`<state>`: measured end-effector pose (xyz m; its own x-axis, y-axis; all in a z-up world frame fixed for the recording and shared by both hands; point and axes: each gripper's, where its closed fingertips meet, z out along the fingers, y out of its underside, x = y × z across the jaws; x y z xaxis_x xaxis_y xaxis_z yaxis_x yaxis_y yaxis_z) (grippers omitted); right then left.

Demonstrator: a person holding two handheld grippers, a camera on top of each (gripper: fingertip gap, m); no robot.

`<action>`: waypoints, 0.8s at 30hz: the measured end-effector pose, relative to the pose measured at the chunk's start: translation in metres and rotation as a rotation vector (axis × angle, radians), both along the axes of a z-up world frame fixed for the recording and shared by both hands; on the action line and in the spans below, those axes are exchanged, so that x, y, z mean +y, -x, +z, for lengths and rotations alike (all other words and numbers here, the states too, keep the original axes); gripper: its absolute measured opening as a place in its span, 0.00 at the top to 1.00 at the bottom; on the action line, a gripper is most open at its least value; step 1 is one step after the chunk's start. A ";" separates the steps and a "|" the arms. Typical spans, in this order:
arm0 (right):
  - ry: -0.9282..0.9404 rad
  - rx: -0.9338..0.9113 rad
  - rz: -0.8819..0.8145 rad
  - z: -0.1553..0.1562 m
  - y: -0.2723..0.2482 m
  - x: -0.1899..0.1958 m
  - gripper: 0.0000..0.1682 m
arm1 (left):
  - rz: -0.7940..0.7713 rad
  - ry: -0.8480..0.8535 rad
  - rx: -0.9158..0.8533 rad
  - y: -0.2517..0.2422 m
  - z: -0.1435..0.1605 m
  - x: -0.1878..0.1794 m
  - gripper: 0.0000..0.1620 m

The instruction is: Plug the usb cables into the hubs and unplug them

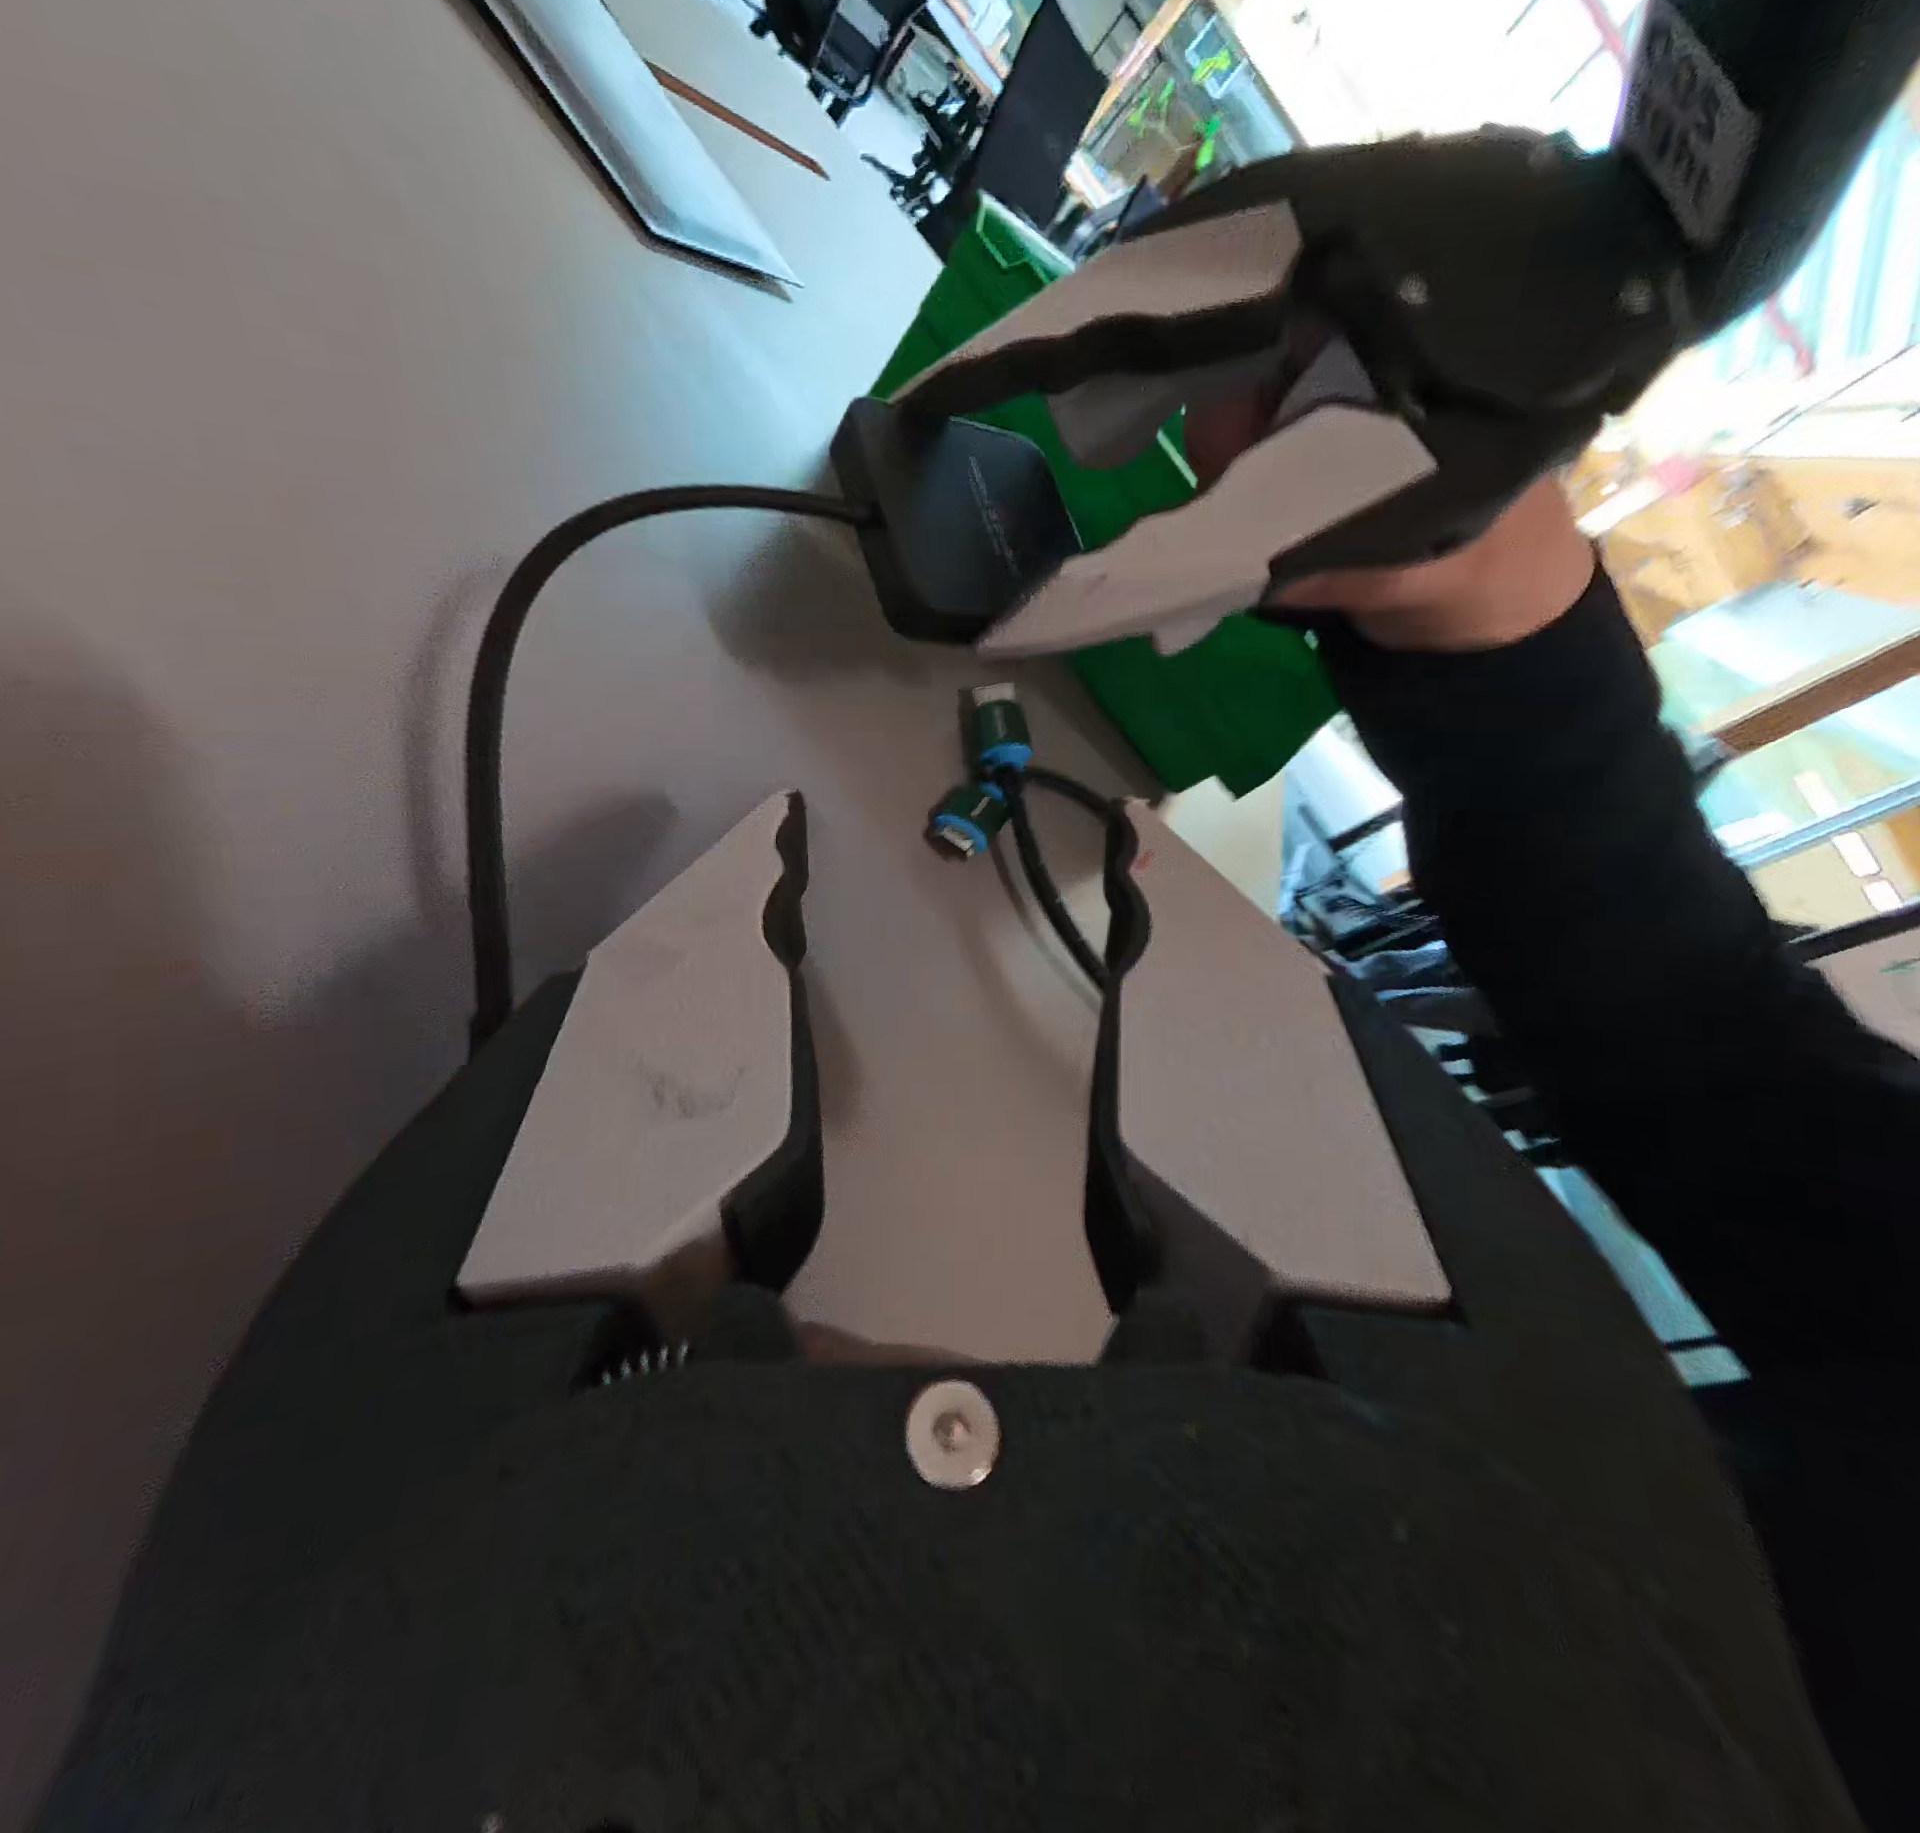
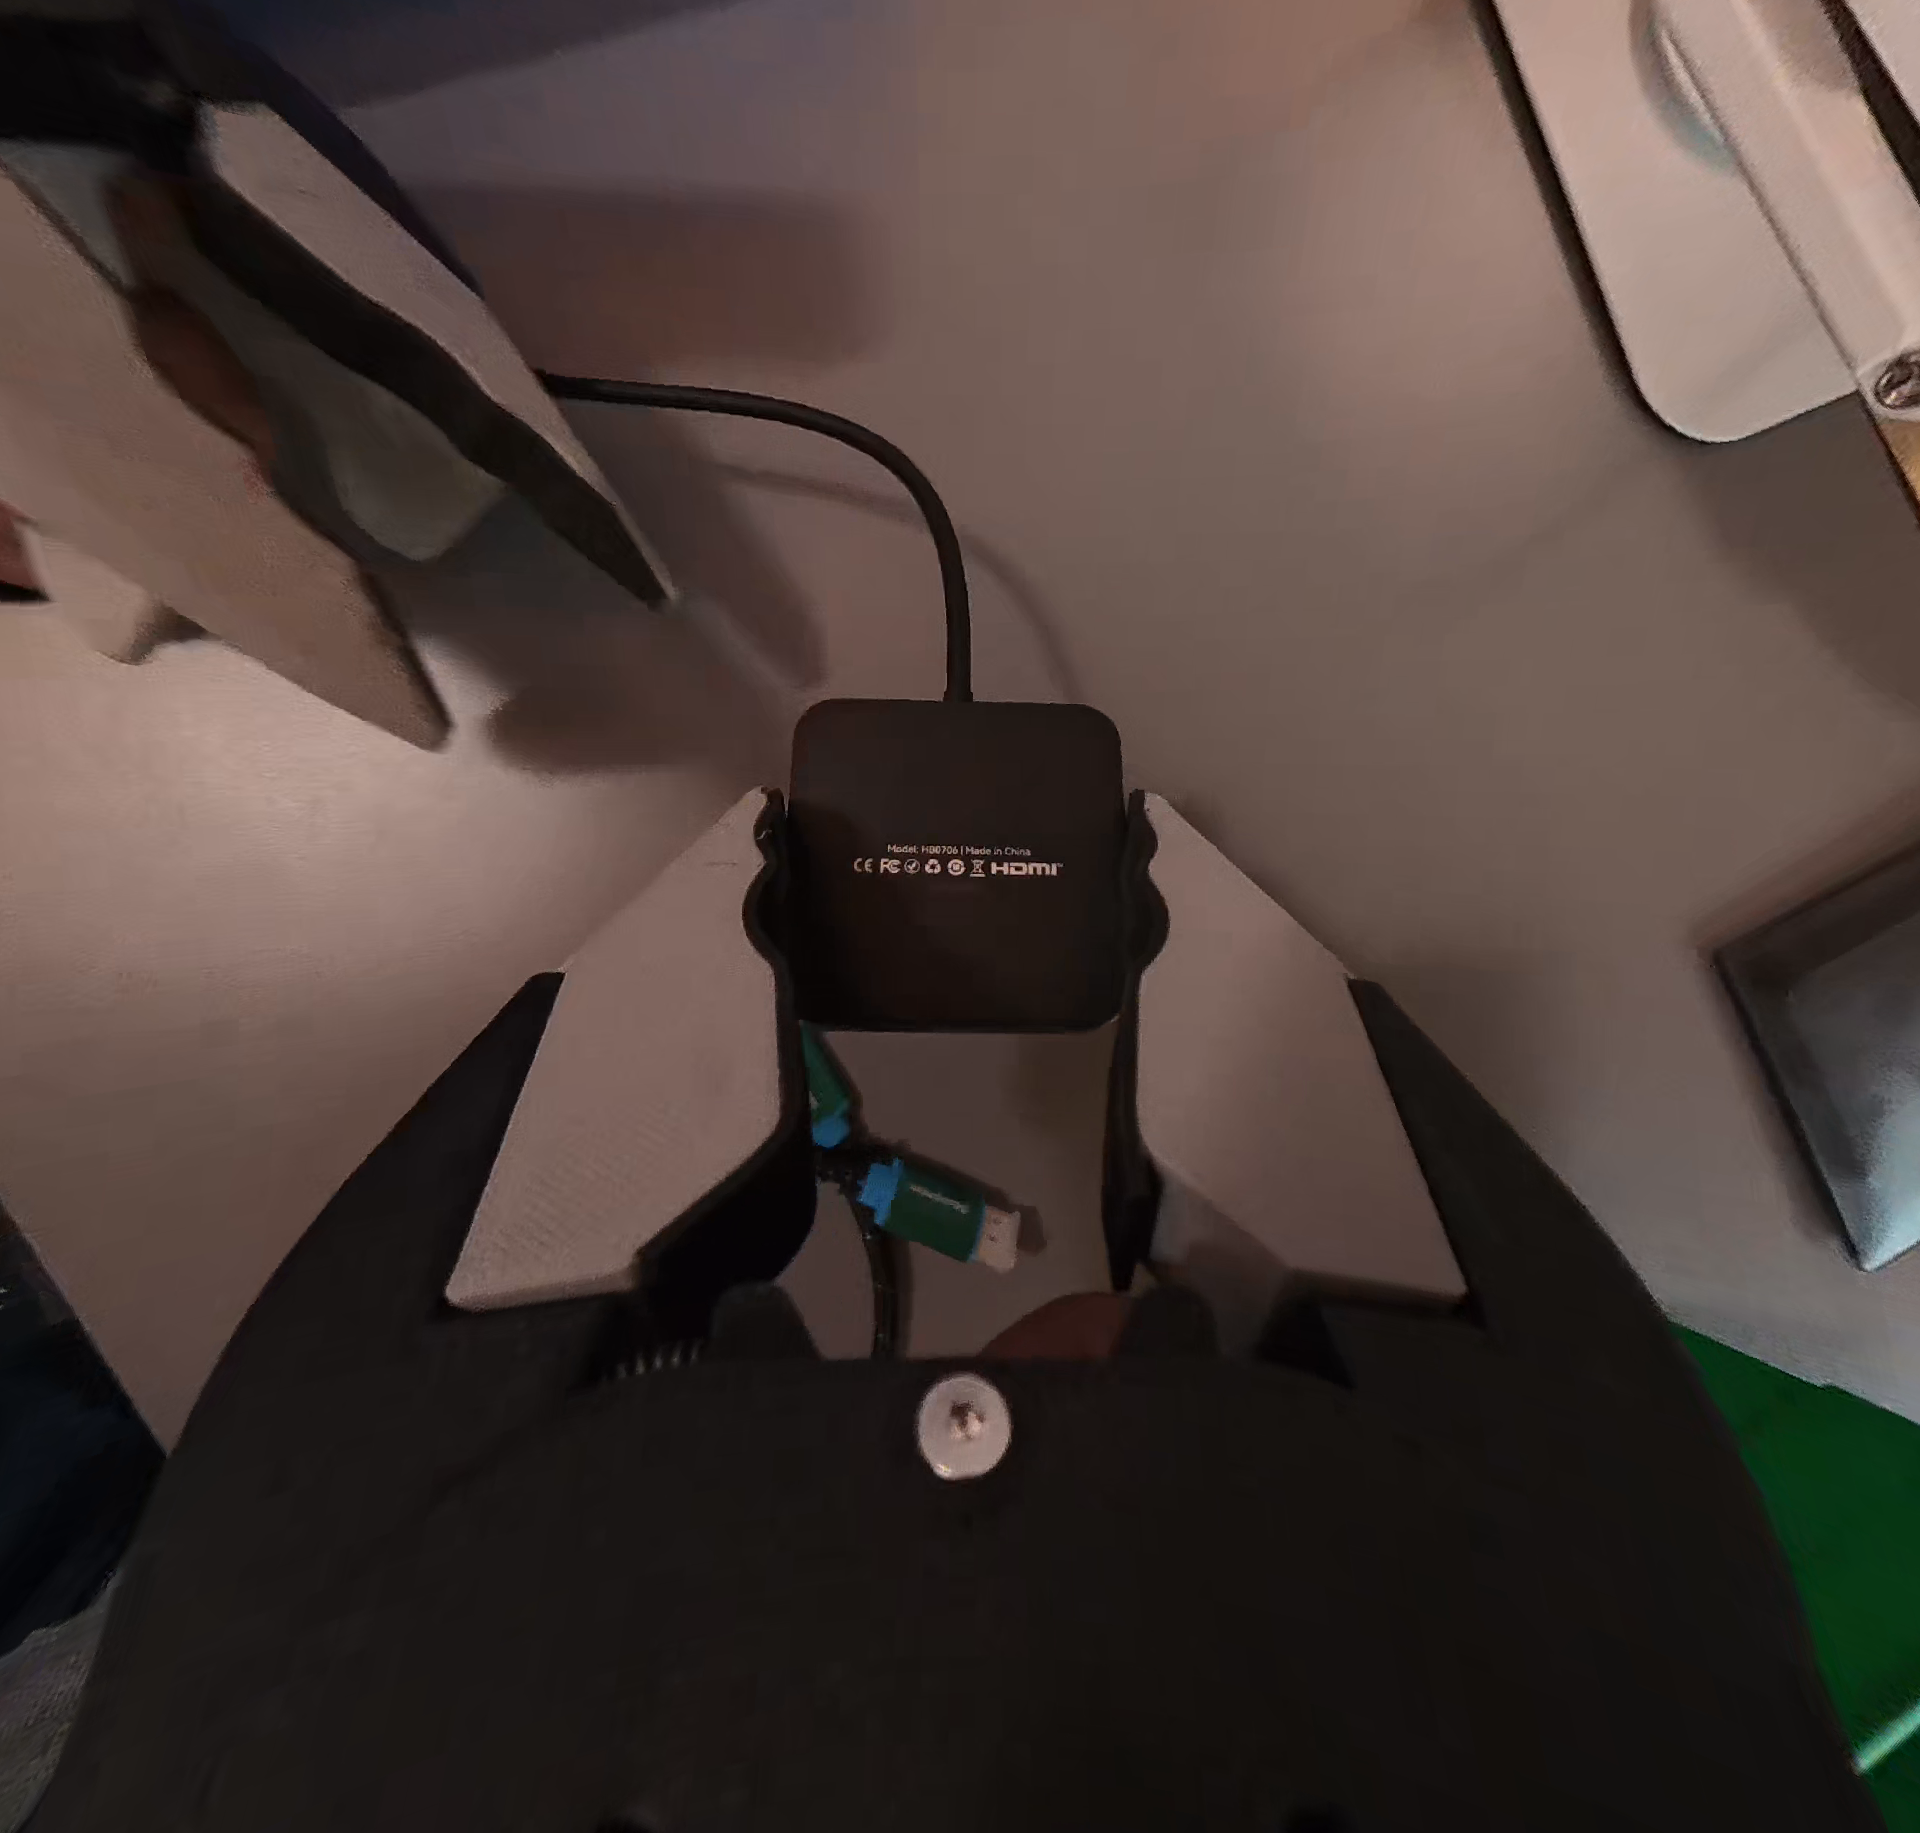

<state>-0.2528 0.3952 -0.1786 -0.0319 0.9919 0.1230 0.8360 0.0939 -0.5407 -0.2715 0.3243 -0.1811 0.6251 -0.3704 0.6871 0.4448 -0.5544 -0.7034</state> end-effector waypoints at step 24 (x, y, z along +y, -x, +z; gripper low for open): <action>0.209 0.292 0.012 -0.010 -0.017 -0.017 0.63 | 0.070 0.203 -0.390 -0.026 -0.011 0.059 0.82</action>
